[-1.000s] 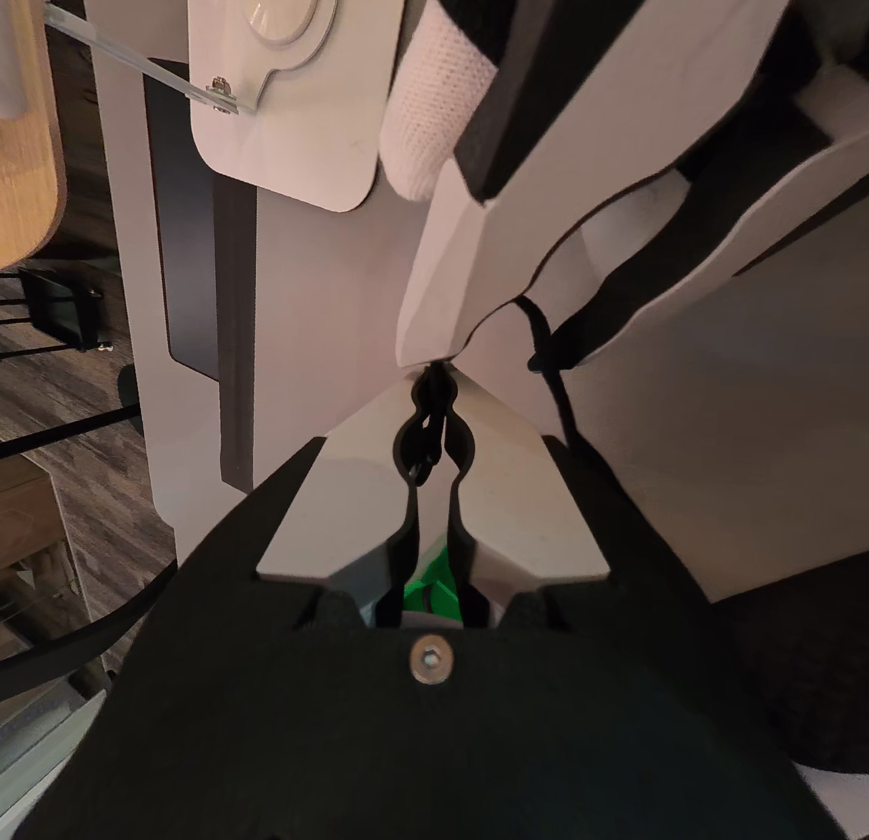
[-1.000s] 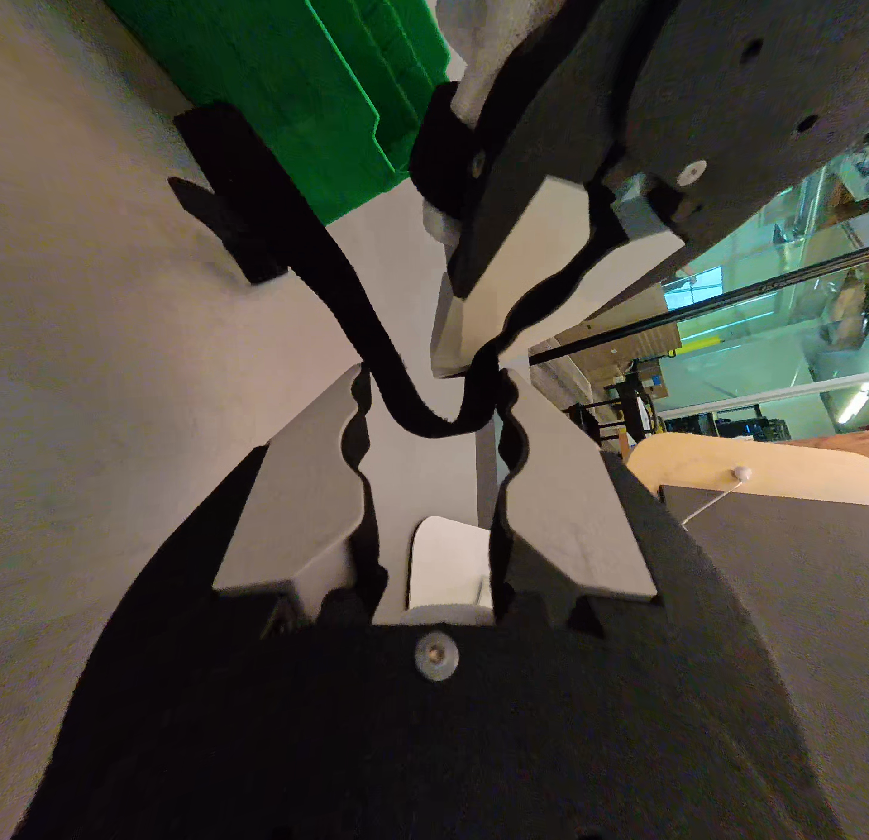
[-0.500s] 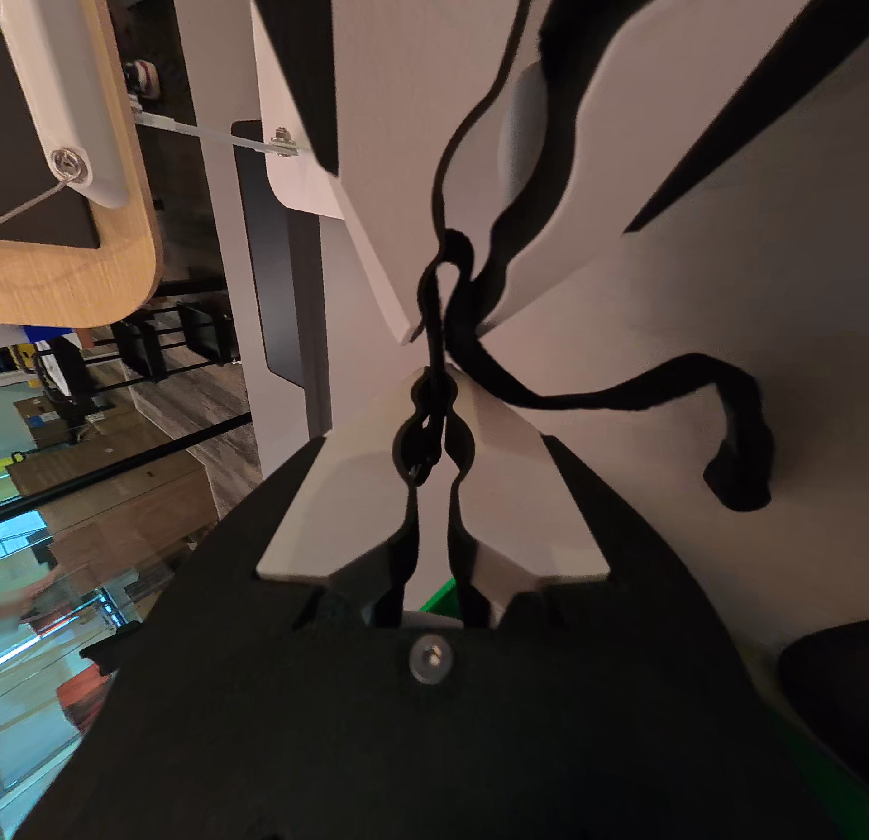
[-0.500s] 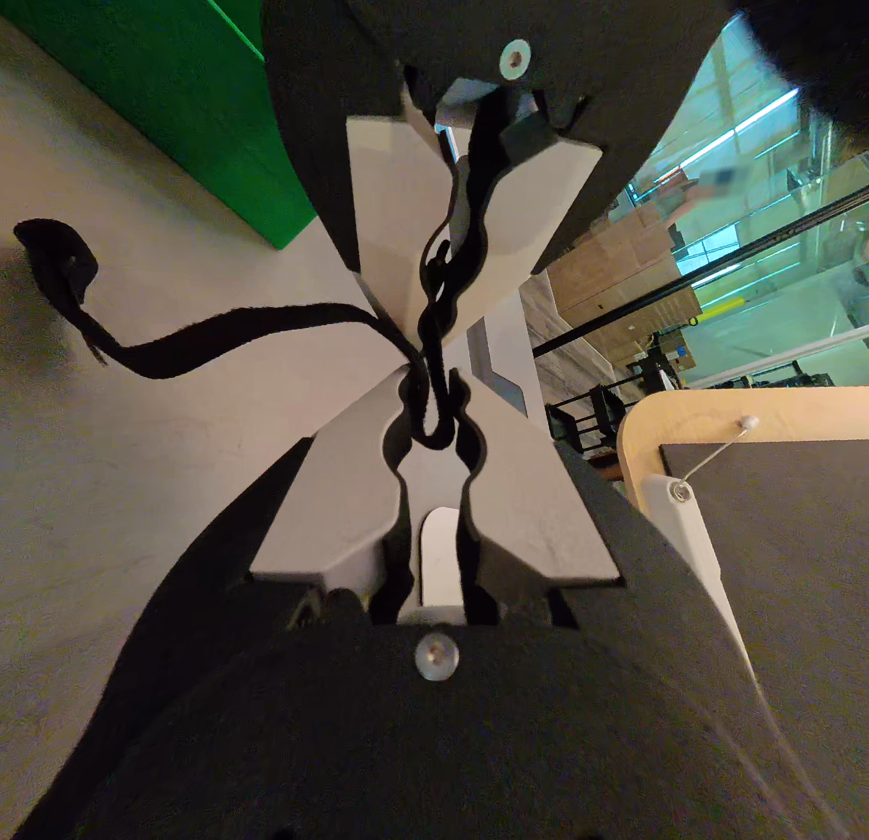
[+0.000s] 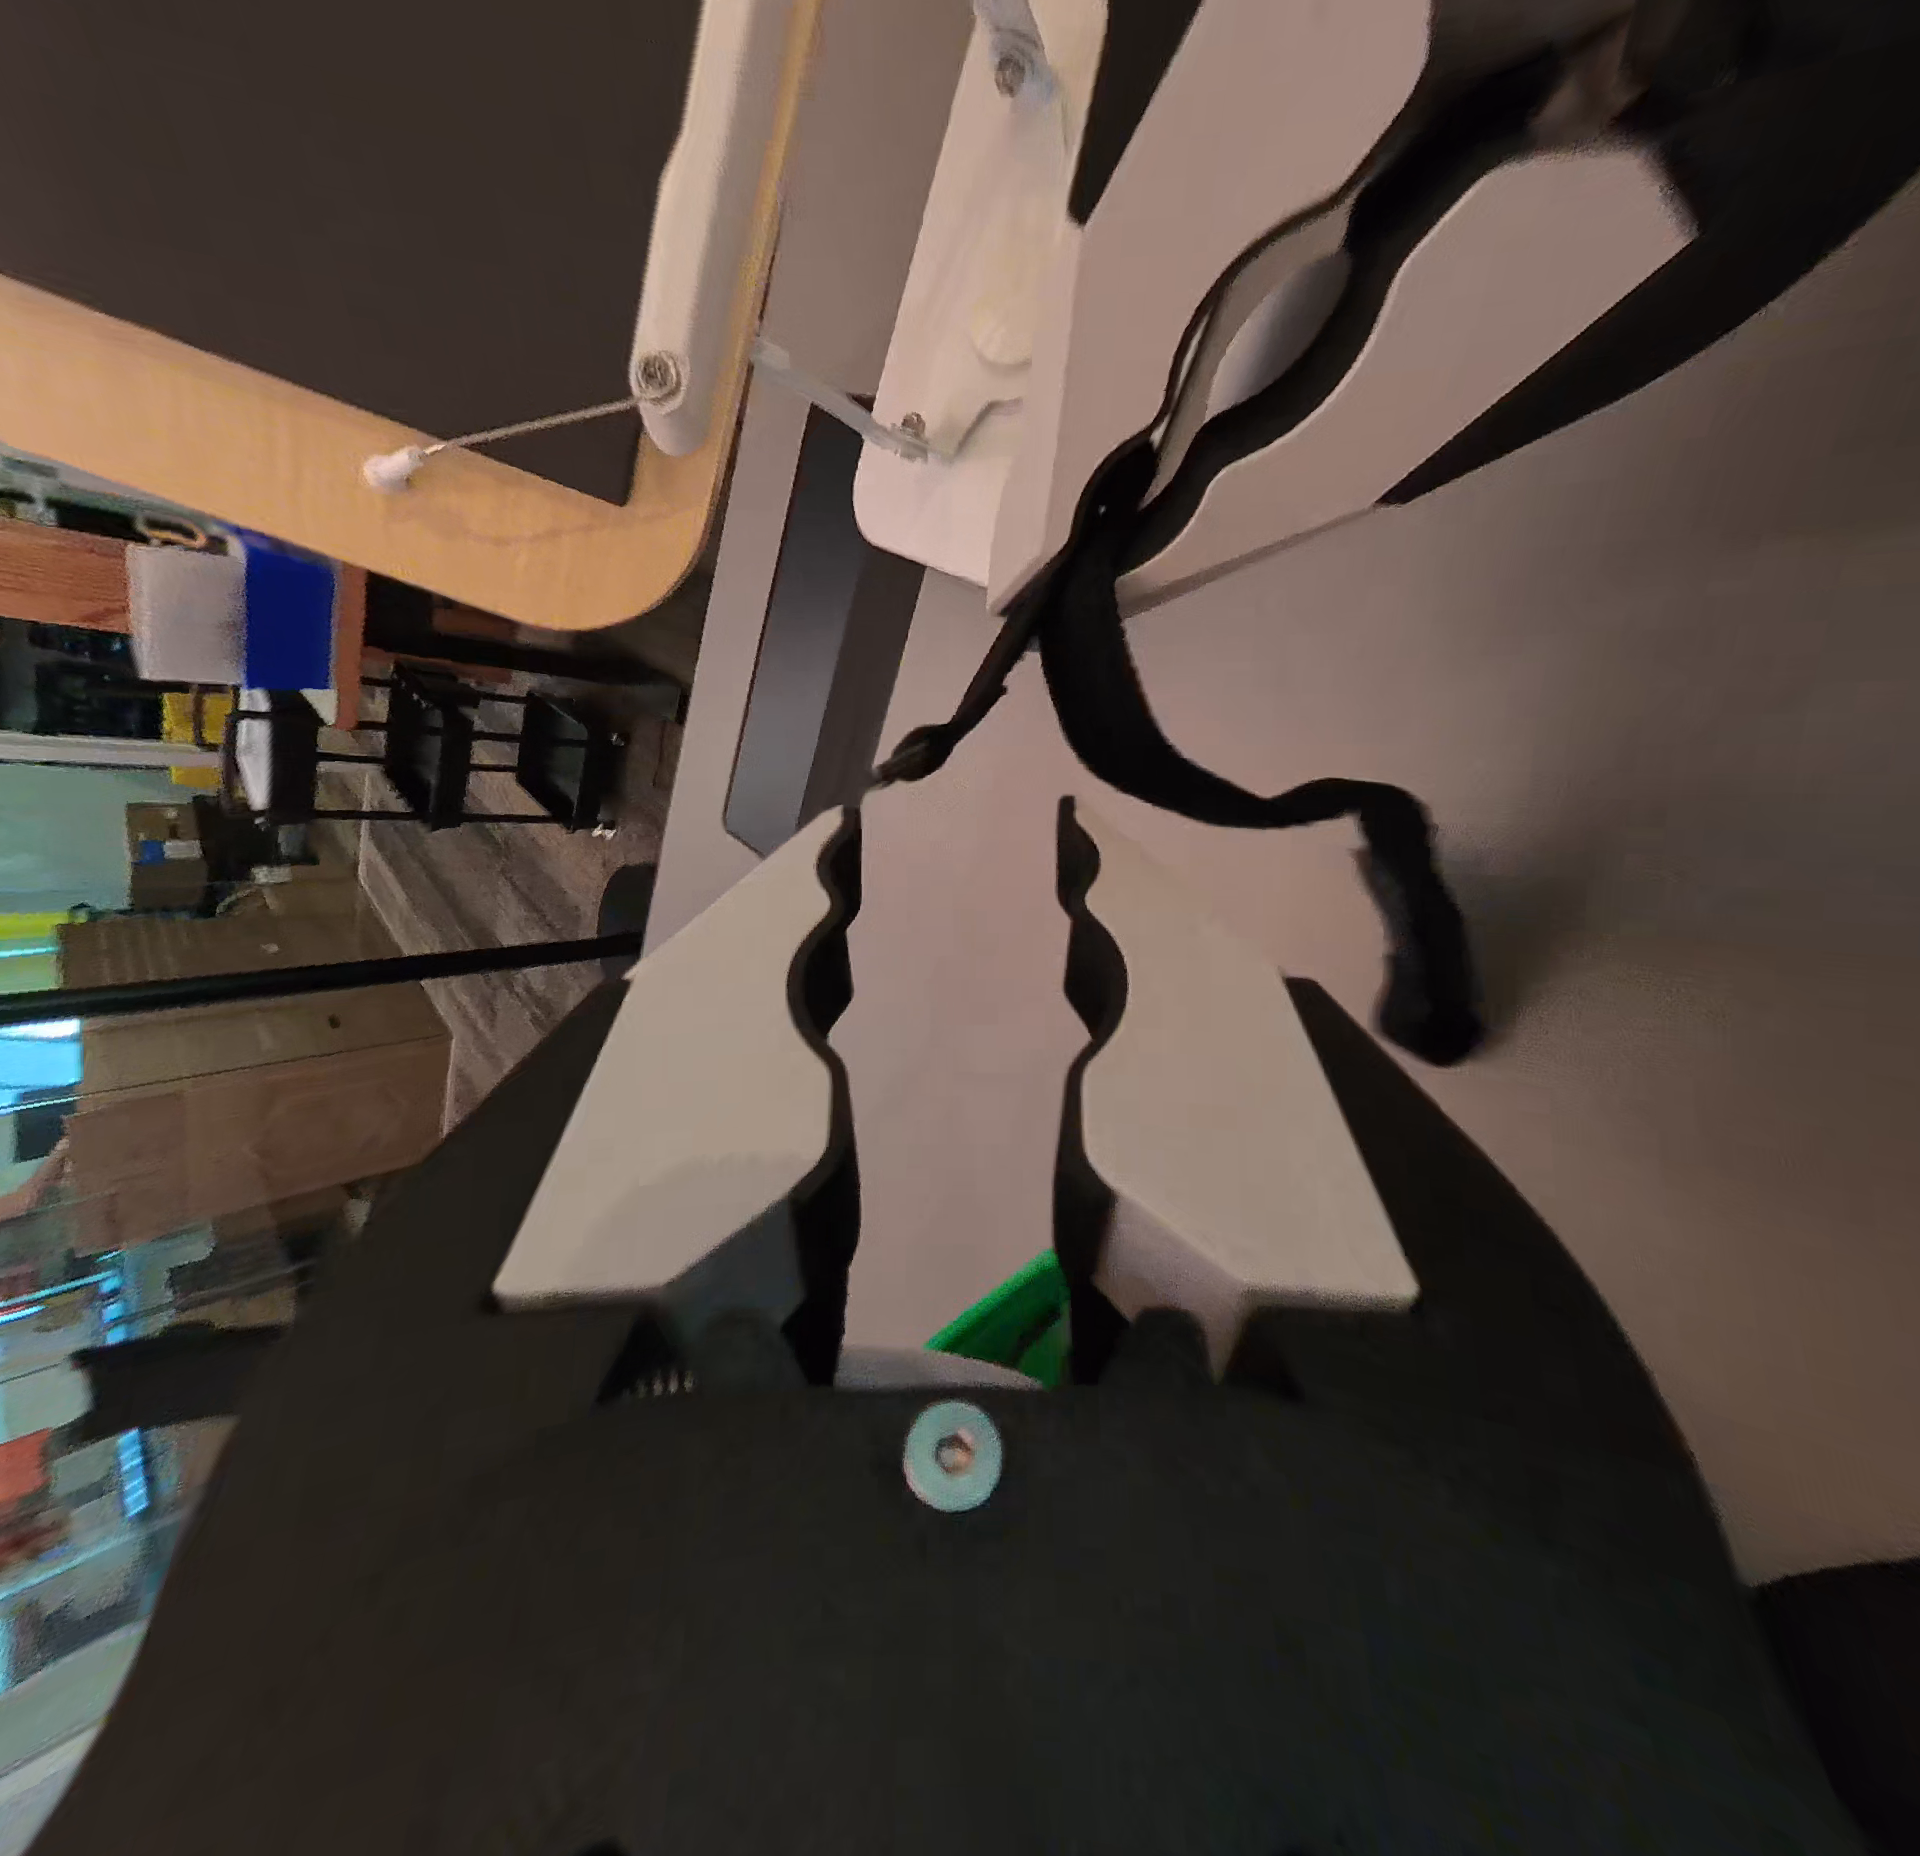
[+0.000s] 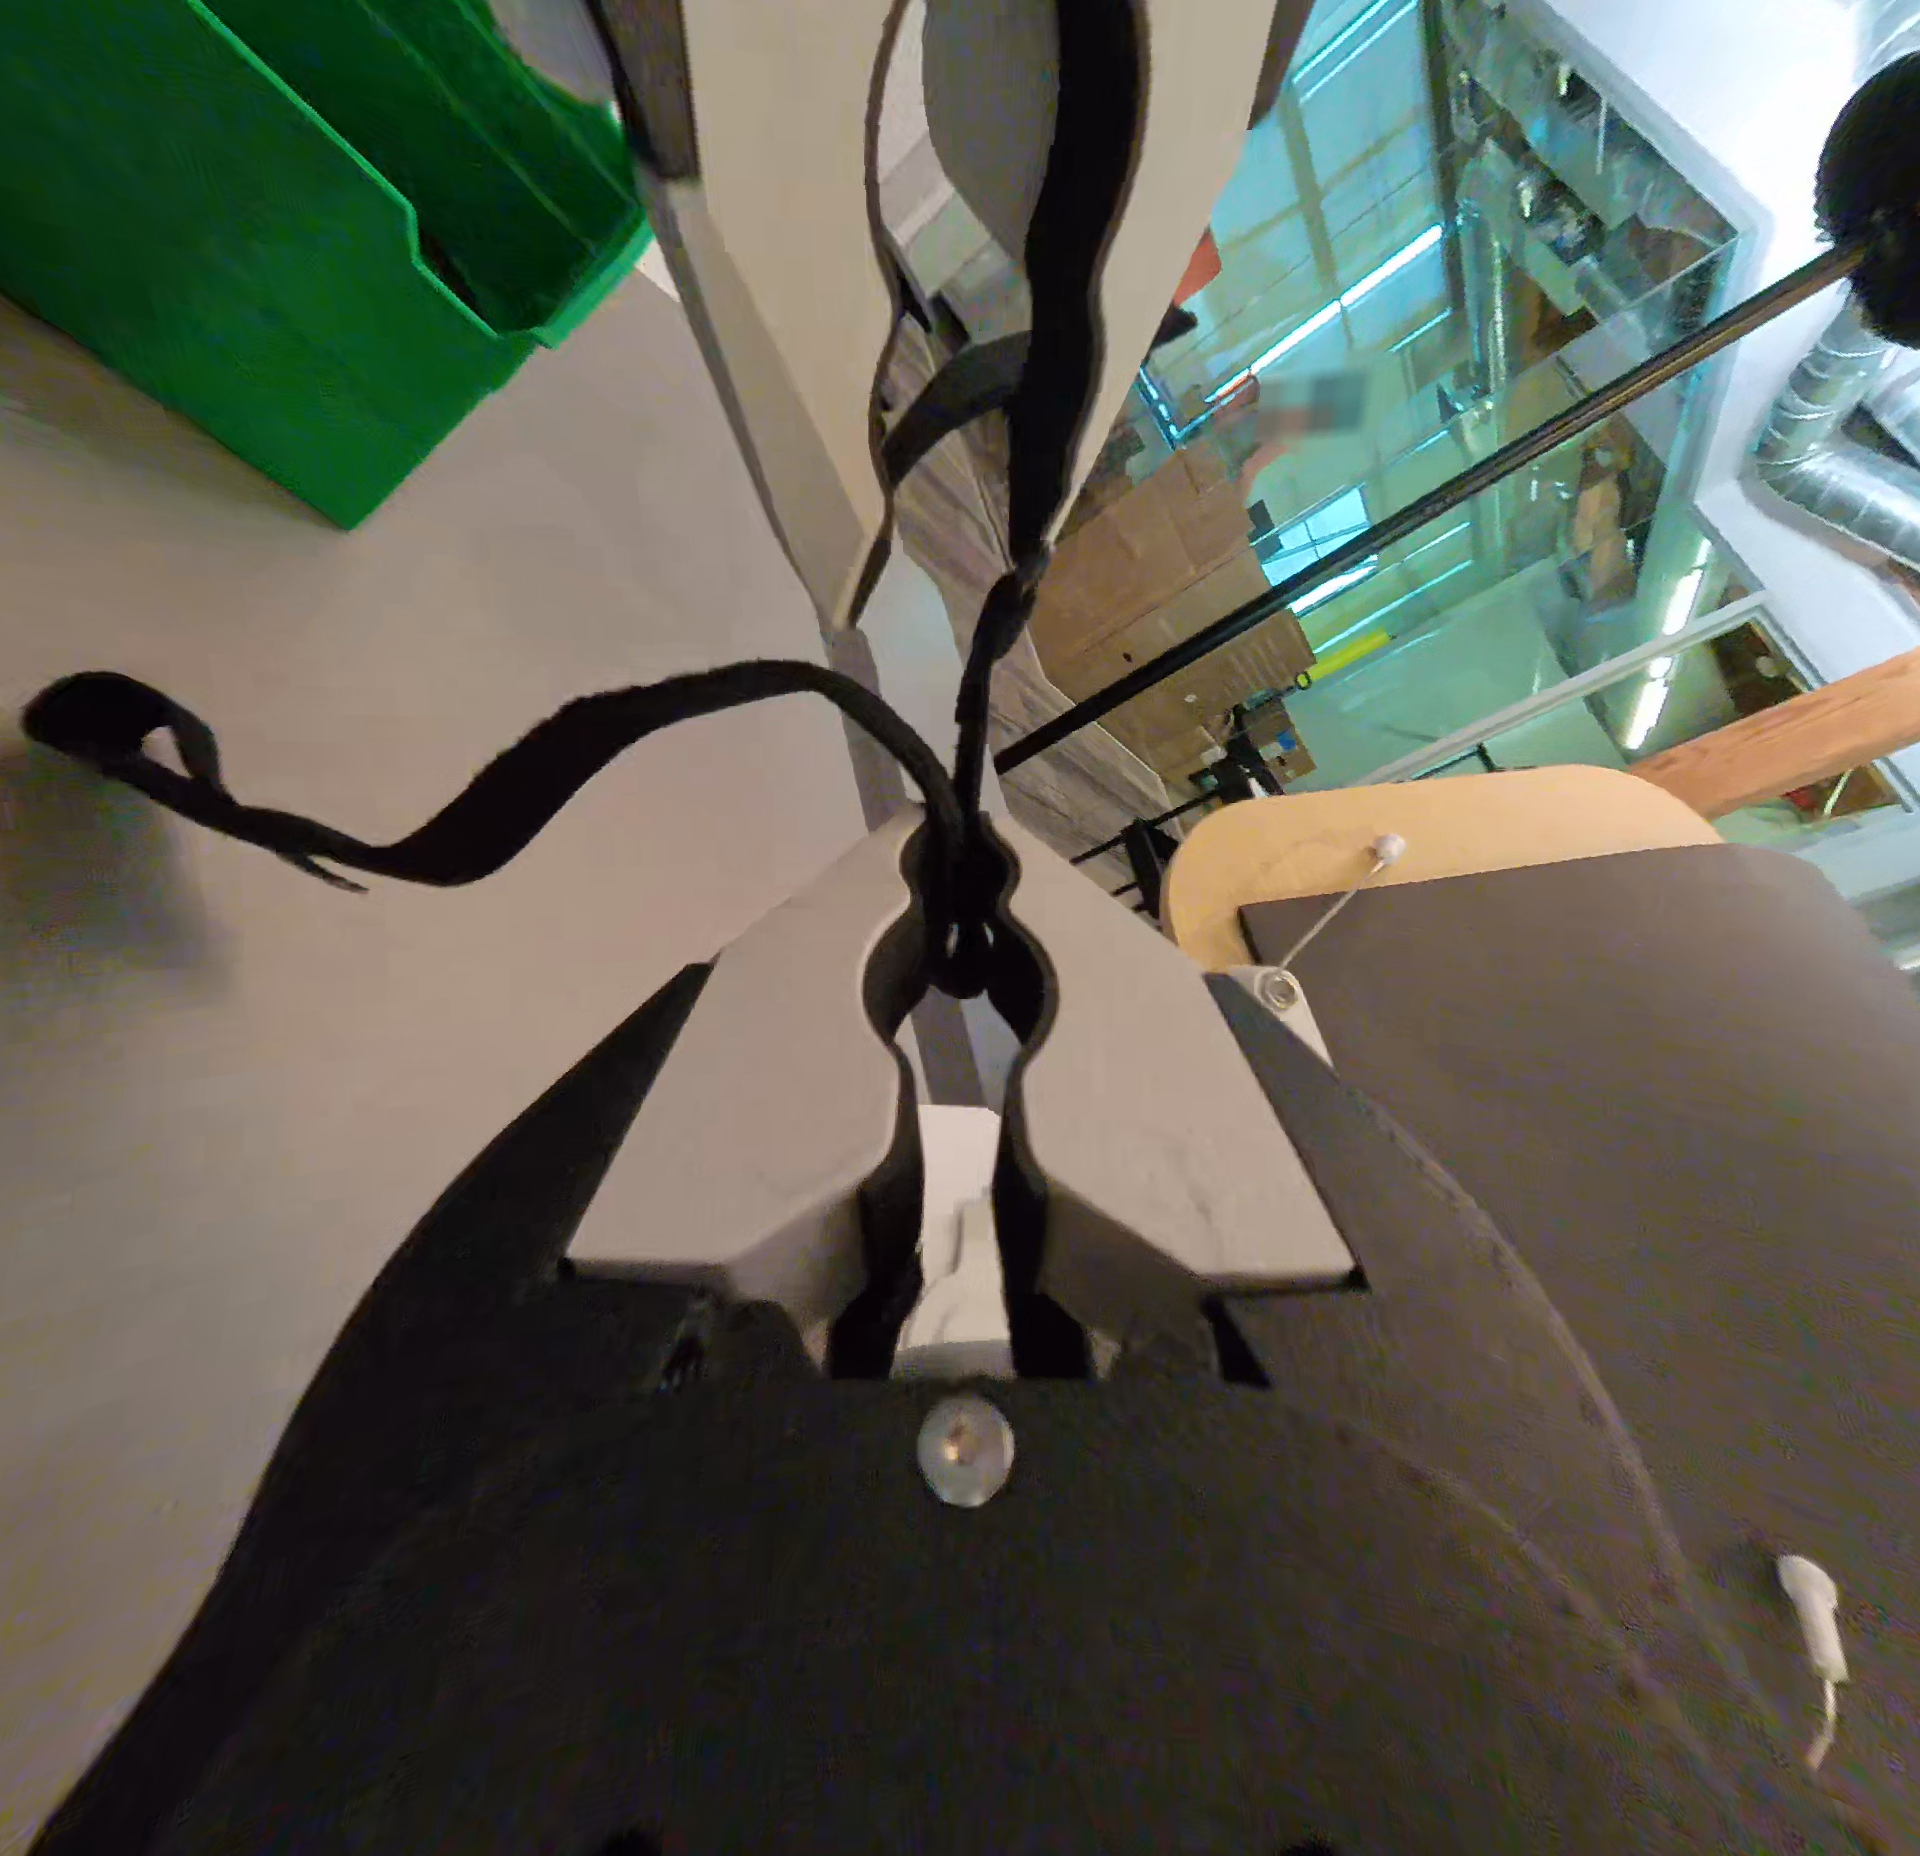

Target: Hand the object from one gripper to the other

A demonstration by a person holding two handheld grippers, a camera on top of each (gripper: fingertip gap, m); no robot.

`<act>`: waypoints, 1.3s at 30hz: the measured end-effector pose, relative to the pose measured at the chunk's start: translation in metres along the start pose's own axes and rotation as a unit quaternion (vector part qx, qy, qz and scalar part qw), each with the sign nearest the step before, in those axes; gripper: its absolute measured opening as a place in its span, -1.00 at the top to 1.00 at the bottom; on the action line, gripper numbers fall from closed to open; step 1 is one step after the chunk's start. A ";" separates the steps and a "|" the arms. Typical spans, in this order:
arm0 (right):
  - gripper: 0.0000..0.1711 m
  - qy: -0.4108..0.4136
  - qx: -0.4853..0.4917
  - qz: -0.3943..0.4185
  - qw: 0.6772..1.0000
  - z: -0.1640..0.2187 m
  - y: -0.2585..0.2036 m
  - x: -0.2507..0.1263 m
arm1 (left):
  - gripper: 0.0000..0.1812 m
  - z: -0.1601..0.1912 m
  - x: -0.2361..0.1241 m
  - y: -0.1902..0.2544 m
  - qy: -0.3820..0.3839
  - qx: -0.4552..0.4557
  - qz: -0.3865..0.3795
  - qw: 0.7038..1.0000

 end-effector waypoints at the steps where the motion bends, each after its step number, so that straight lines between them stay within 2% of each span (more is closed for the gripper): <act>1: 1.00 -0.003 -0.007 0.006 1.000 0.000 0.000 0.001 | 0.56 -0.002 -0.005 0.002 0.013 -0.011 0.010 1.000; 6: 0.99 -0.019 -0.068 0.031 0.997 -0.003 -0.007 0.004 | 0.28 -0.015 -0.019 0.015 0.055 -0.011 -0.021 0.998; 9: 1.00 -0.009 -0.081 0.040 0.996 -0.010 -0.010 0.004 | 0.20 -0.013 -0.007 0.025 0.036 0.028 -0.046 0.998; 11: 1.00 -0.003 -0.095 0.048 0.994 -0.015 -0.010 0.002 | 0.26 -0.007 0.005 0.028 0.029 0.023 -0.043 0.998; 15: 0.99 0.007 -0.123 0.058 0.991 -0.019 -0.012 0.000 | 0.60 0.000 0.014 0.021 0.050 -0.023 -0.033 0.998; 20: 0.99 0.005 -0.131 0.058 0.990 -0.016 -0.012 0.001 | 0.80 0.001 0.019 0.023 0.039 0.014 -0.037 0.998; 22: 0.98 0.011 -0.131 0.060 0.990 -0.017 -0.012 0.000 | 0.94 0.001 0.020 0.022 0.040 0.016 -0.047 0.998; 24: 0.89 0.017 -0.124 0.059 0.990 -0.020 -0.011 0.000 | 0.96 0.003 0.020 0.020 0.040 0.008 -0.053 0.998; 26: 0.71 0.030 -0.107 0.071 0.991 -0.024 -0.007 -0.002 | 0.97 0.005 0.018 0.014 0.042 -0.009 -0.068 0.997; 30: 0.36 0.068 -0.023 0.079 0.994 -0.028 0.007 -0.008 | 0.98 0.013 0.010 -0.004 0.071 -0.103 -0.068 0.990; 32: 0.39 0.074 0.025 0.062 0.995 -0.026 0.012 -0.010 | 0.98 0.017 0.004 -0.016 0.097 -0.162 -0.070 0.979; 34: 0.59 0.095 0.038 0.034 0.994 -0.029 0.009 -0.013 | 0.98 0.022 -0.001 -0.029 0.112 -0.216 -0.076 0.967; 37: 0.62 0.150 0.041 0.012 0.988 -0.051 0.000 -0.023 | 0.98 0.027 -0.005 -0.042 0.115 -0.253 -0.098 0.956; 39: 0.64 0.156 0.059 -0.002 0.986 -0.067 -0.007 -0.024 | 0.98 0.027 -0.006 -0.047 0.112 -0.269 -0.111 0.950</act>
Point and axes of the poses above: each gripper's, where its closed fingertips meet, x out along the fingers, z out of its underside, y = z × x across the jaws, the point moved 5 cm from there along -x, back along the fingers, and after that the axes turned 3 degrees about x, right-handed, at the moved point
